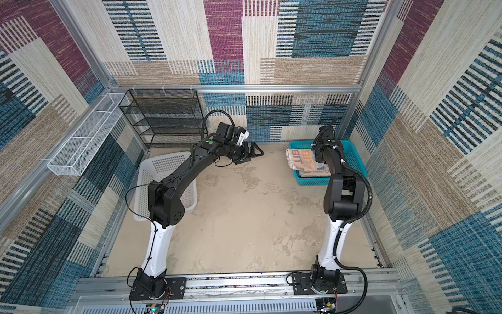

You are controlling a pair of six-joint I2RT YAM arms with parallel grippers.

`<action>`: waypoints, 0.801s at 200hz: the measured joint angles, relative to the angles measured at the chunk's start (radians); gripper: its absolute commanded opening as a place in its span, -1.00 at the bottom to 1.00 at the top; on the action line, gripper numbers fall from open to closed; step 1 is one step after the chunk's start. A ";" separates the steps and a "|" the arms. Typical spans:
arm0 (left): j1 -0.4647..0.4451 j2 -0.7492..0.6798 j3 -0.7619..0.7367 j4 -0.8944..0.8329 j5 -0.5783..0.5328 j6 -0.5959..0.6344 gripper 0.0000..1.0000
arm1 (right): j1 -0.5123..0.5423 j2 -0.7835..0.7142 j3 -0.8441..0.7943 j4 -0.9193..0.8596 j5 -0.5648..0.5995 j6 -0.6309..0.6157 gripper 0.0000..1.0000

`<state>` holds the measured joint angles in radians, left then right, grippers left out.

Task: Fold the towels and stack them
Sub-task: 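Lower the towel onto the orange towel in the teal basket with the right gripper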

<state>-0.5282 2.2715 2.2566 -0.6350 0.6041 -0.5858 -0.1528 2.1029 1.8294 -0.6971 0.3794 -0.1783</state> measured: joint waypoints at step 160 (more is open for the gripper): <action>-0.002 0.022 -0.019 -0.028 -0.008 0.018 0.97 | -0.085 0.047 -0.015 0.070 -0.021 -0.005 -1.00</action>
<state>-0.5304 2.2932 2.2379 -0.6628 0.5964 -0.5678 -0.2382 2.1498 1.8145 -0.6270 0.3588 -0.1829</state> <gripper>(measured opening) 0.985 0.103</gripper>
